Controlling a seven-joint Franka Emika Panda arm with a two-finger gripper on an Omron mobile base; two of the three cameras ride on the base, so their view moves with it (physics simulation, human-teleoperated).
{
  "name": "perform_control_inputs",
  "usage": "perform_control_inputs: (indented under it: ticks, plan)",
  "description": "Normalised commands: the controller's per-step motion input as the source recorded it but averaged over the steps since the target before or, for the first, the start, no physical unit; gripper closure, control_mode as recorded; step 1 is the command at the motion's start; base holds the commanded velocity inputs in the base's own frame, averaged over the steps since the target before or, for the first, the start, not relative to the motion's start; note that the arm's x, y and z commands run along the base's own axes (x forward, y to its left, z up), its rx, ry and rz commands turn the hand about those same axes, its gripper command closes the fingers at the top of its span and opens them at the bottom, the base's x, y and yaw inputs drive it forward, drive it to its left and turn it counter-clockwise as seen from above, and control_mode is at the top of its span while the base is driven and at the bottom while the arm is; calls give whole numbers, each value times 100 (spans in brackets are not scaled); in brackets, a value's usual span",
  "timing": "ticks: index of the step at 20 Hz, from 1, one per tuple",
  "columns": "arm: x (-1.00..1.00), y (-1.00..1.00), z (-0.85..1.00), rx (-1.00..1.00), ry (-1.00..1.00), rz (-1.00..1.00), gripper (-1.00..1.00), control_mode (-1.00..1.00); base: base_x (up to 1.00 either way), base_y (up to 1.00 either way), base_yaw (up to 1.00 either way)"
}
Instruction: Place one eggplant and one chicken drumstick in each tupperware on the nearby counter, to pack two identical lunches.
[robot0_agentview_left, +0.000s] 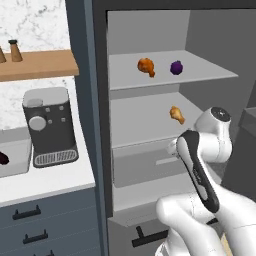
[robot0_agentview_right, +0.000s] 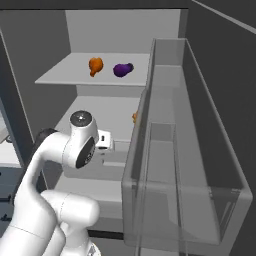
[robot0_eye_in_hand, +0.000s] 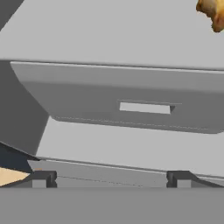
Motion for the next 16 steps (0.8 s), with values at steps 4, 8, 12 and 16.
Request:
perform_control_inputs:
  ticks: [4,8,12,16]
  plan:
    - [68,-68,0,-4,-3,-2,-100,-100,0,0,0]
    - [78,-52,0,-5,0,-3,-100,-100,0,0,0]
    - [99,-17,0,-2,2,-1,-100,-100,0,0,0]
    - [100,-27,-5,0,4,0,-100,-100,0,0,0]
